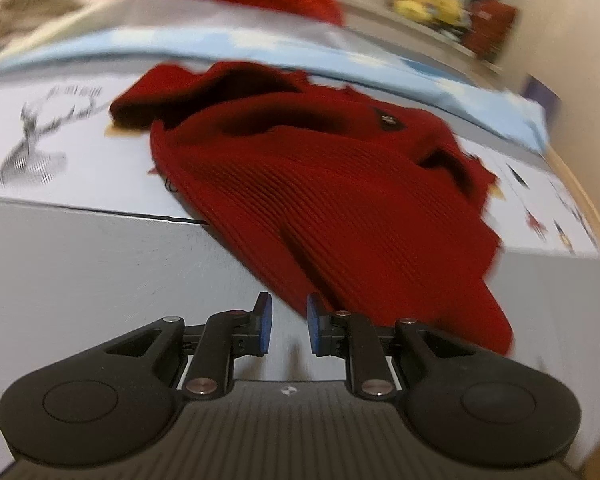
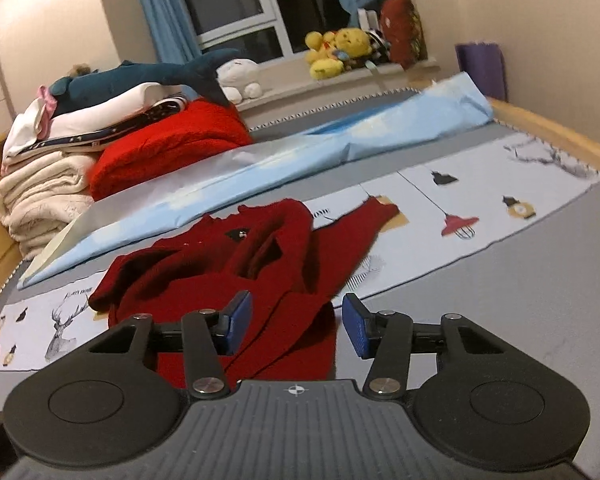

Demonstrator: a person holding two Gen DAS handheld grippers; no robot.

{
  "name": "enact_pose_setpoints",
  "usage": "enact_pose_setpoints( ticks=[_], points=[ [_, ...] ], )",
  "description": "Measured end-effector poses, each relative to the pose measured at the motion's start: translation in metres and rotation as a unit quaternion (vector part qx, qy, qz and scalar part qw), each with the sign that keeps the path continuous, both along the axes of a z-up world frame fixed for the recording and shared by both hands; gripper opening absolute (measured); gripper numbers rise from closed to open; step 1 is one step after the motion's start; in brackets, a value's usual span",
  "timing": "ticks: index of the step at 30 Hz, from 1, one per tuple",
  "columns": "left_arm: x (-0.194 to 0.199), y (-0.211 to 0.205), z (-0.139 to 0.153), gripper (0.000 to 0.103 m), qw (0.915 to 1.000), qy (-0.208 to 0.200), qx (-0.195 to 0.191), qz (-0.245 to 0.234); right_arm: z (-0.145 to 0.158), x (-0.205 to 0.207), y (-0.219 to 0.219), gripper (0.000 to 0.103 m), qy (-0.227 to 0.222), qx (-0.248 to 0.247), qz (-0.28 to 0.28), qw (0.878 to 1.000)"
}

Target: Fold small clothes

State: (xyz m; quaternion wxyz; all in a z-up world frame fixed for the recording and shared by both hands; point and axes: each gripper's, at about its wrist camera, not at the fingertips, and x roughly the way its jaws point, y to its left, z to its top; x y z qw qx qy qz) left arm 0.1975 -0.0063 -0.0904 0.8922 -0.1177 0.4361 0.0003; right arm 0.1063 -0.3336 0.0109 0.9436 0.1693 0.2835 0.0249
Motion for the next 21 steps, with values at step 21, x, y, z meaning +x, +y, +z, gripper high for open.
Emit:
enact_pose_setpoints(
  ticks=[21],
  points=[
    [0.009, 0.129, 0.029, 0.005, 0.9942, 0.027, 0.096, -0.042, -0.009, 0.012, -0.018, 0.053, 0.024, 0.003, -0.036, 0.999]
  ],
)
